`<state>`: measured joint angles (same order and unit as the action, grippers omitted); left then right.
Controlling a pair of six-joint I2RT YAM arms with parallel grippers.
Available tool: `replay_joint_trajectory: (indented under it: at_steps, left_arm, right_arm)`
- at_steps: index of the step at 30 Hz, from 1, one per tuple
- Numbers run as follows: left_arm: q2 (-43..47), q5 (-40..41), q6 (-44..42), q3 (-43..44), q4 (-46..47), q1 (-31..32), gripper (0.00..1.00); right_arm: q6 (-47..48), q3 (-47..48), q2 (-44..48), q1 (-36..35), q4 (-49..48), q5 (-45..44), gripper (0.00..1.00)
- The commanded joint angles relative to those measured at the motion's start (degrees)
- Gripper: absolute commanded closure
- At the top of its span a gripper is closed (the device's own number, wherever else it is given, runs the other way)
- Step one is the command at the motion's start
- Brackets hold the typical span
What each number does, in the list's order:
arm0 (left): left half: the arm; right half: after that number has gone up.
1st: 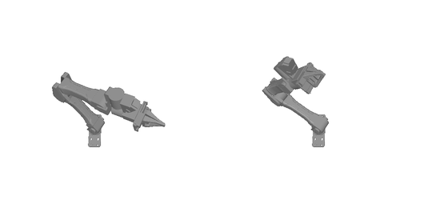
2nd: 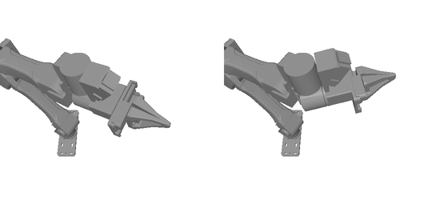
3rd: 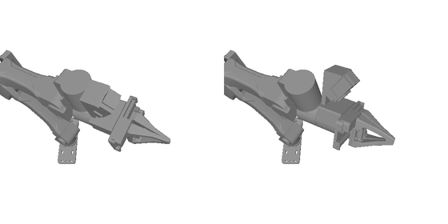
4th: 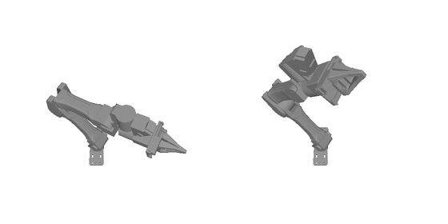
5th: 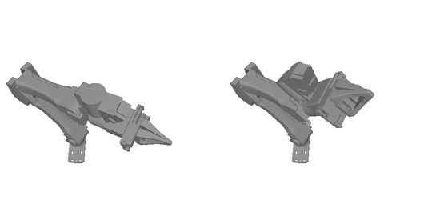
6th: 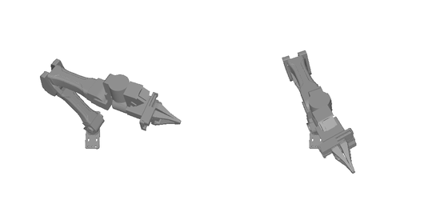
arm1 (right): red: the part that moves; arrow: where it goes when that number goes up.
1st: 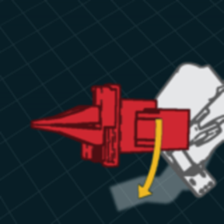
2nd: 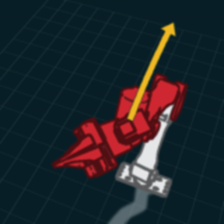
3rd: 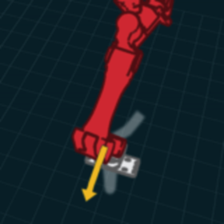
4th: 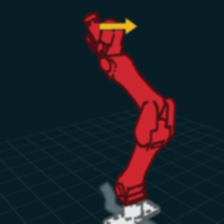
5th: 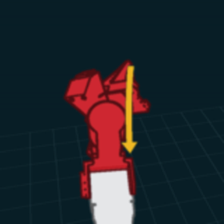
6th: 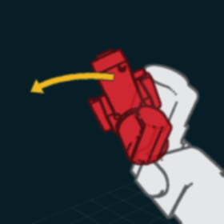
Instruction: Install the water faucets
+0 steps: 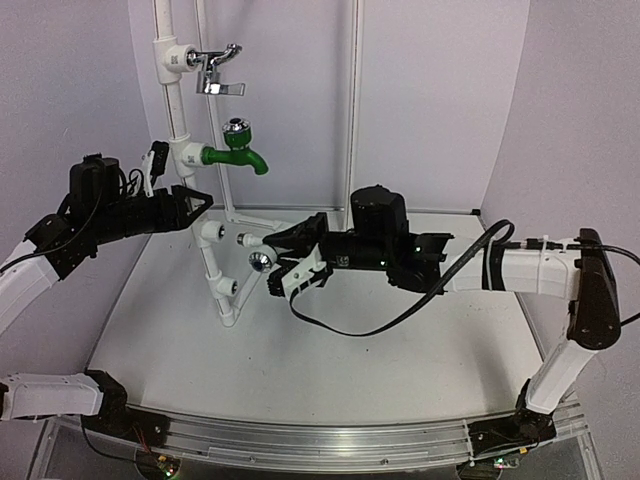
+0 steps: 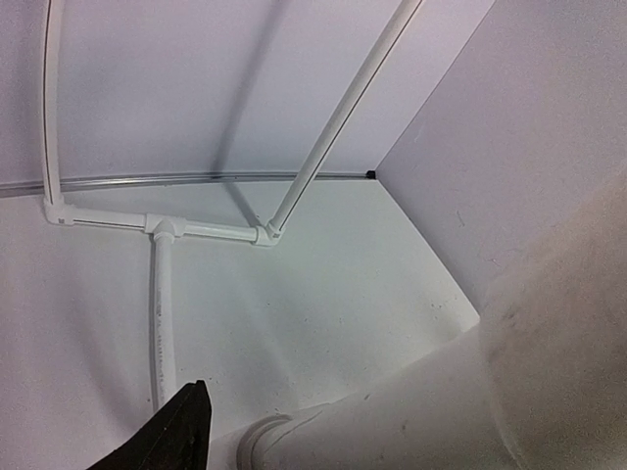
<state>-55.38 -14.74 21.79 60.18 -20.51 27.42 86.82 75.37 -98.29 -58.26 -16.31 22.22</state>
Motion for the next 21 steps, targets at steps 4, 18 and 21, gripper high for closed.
replay_joint_trajectory:
  at_steps: [4, 18, 21]
  left_arm:
    - [-0.2, 1.5, -4.7, 0.7, 1.7, -0.3, 0.44]
    - [-0.4, 0.5, -4.0, 0.0, 1.7, -0.3, 0.89]
    - [-0.3, 0.3, -3.7, -0.2, 1.7, -0.3, 0.95]
  right_arm:
    - [4.5, 1.7, -1.6, -0.2, -7.6, 1.5, 1.00]
    - [4.1, 7.7, -4.9, -1.5, -5.6, 2.7, 1.00]
    - [4.2, 8.5, -5.9, -1.6, -5.6, 2.6, 1.00]
